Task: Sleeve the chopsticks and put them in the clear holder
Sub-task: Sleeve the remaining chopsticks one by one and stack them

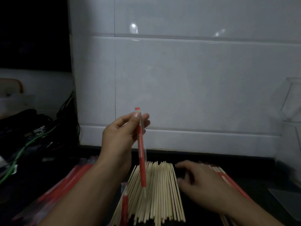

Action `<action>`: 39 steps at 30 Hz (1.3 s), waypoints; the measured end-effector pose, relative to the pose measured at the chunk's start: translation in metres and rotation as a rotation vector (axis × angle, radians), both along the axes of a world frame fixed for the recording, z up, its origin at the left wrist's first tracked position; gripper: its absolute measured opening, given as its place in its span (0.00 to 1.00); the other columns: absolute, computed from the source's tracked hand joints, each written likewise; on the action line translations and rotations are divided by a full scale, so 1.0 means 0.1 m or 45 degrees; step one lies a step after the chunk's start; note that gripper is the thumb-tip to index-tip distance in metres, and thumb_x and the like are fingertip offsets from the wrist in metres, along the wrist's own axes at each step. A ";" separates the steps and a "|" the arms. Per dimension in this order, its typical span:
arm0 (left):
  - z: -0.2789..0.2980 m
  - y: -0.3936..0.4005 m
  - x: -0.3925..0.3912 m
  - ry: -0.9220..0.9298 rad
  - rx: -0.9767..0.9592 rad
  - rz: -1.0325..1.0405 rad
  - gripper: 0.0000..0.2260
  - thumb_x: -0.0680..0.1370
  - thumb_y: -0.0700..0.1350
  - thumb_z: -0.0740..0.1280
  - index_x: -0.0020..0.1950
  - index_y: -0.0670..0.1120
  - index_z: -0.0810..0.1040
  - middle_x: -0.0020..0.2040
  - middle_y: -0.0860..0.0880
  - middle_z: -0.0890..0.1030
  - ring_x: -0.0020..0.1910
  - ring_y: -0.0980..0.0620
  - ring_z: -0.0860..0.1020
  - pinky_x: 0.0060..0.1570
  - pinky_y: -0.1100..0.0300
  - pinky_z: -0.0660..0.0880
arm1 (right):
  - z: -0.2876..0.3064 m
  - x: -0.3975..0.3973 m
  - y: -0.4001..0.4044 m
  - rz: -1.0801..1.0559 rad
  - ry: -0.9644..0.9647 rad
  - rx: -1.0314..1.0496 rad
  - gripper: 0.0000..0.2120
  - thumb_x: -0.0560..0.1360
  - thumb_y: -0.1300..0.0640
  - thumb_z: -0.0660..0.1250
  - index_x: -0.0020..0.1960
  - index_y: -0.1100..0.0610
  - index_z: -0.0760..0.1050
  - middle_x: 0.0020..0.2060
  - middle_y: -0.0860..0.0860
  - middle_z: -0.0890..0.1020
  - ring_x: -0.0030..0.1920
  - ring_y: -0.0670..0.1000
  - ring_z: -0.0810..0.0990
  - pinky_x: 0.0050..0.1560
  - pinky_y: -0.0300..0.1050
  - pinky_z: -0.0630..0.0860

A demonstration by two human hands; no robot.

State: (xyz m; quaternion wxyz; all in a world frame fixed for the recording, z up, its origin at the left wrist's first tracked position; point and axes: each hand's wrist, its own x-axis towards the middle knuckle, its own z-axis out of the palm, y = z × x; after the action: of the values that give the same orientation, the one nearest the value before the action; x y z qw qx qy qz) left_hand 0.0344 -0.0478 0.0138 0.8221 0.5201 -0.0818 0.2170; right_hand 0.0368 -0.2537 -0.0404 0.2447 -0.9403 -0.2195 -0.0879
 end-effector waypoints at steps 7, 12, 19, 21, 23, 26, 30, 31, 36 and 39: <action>-0.02 -0.05 -0.02 -0.063 0.012 0.184 0.05 0.80 0.42 0.66 0.53 0.43 0.79 0.46 0.50 0.87 0.47 0.54 0.86 0.51 0.57 0.79 | -0.10 -0.05 0.14 0.007 0.141 -0.319 0.23 0.77 0.47 0.61 0.71 0.47 0.65 0.54 0.45 0.79 0.55 0.46 0.77 0.51 0.39 0.74; -0.01 -0.16 -0.12 -0.344 0.253 0.330 0.08 0.75 0.46 0.70 0.50 0.43 0.80 0.45 0.49 0.87 0.48 0.54 0.85 0.50 0.63 0.81 | -0.12 0.00 0.17 -0.050 0.203 -0.372 0.17 0.74 0.56 0.62 0.62 0.53 0.71 0.50 0.50 0.79 0.52 0.49 0.78 0.45 0.40 0.76; -0.03 -0.23 -0.16 -0.477 0.421 0.263 0.07 0.75 0.44 0.70 0.49 0.43 0.81 0.43 0.50 0.87 0.45 0.53 0.86 0.46 0.63 0.81 | -0.10 0.04 0.07 0.003 0.289 -0.016 0.17 0.77 0.56 0.64 0.66 0.48 0.75 0.44 0.43 0.77 0.35 0.38 0.75 0.32 0.29 0.68; -0.05 -0.22 -0.13 -0.457 0.464 0.271 0.05 0.76 0.43 0.70 0.49 0.43 0.81 0.43 0.50 0.87 0.45 0.53 0.85 0.47 0.63 0.81 | -0.08 0.07 0.05 -0.002 0.365 0.111 0.14 0.77 0.58 0.63 0.60 0.50 0.79 0.35 0.44 0.77 0.27 0.38 0.74 0.28 0.29 0.65; -0.07 -0.20 -0.10 -0.440 0.500 0.278 0.04 0.76 0.42 0.70 0.49 0.44 0.81 0.43 0.51 0.87 0.45 0.54 0.85 0.47 0.64 0.80 | -0.04 0.07 0.05 -0.010 0.429 0.248 0.11 0.78 0.60 0.62 0.55 0.53 0.81 0.31 0.48 0.79 0.24 0.39 0.74 0.27 0.32 0.68; -0.08 -0.18 -0.09 -0.444 0.526 0.284 0.04 0.76 0.42 0.70 0.49 0.45 0.82 0.43 0.50 0.87 0.44 0.54 0.85 0.46 0.65 0.80 | 0.05 0.04 0.06 0.006 0.471 0.536 0.12 0.80 0.64 0.60 0.50 0.54 0.81 0.34 0.52 0.84 0.32 0.46 0.82 0.34 0.37 0.76; -0.08 -0.17 -0.07 -0.377 0.595 0.197 0.04 0.76 0.43 0.70 0.48 0.45 0.82 0.42 0.51 0.87 0.42 0.54 0.85 0.43 0.67 0.79 | 0.20 -0.01 -0.03 0.099 0.173 0.966 0.13 0.76 0.72 0.65 0.52 0.57 0.81 0.40 0.56 0.86 0.40 0.51 0.86 0.37 0.36 0.78; -0.10 -0.16 -0.06 -0.331 0.629 0.154 0.03 0.76 0.42 0.70 0.48 0.44 0.82 0.42 0.51 0.87 0.42 0.55 0.85 0.42 0.68 0.79 | 0.23 -0.02 -0.07 0.108 0.039 1.065 0.10 0.75 0.69 0.67 0.52 0.57 0.81 0.40 0.55 0.86 0.39 0.51 0.86 0.36 0.36 0.78; -0.17 -0.18 -0.01 -0.127 0.726 -0.113 0.03 0.78 0.39 0.68 0.49 0.40 0.81 0.42 0.46 0.87 0.41 0.50 0.86 0.41 0.65 0.80 | 0.39 0.03 -0.25 0.005 -0.372 1.632 0.14 0.74 0.48 0.63 0.46 0.57 0.81 0.30 0.53 0.81 0.29 0.47 0.76 0.30 0.35 0.74; -0.21 -0.20 0.01 -0.084 0.831 -0.168 0.04 0.79 0.40 0.68 0.50 0.41 0.82 0.42 0.47 0.87 0.41 0.51 0.85 0.39 0.68 0.78 | 0.44 0.08 -0.37 -0.067 -0.462 1.834 0.14 0.81 0.50 0.60 0.43 0.57 0.77 0.27 0.50 0.79 0.28 0.45 0.75 0.30 0.35 0.73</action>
State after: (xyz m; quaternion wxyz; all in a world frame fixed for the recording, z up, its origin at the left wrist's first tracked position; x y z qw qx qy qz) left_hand 0.0354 -0.0678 -0.0071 0.6212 0.7423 -0.2070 0.1422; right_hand 0.0451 -0.2907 0.0032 0.7583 -0.5228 -0.1218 -0.3699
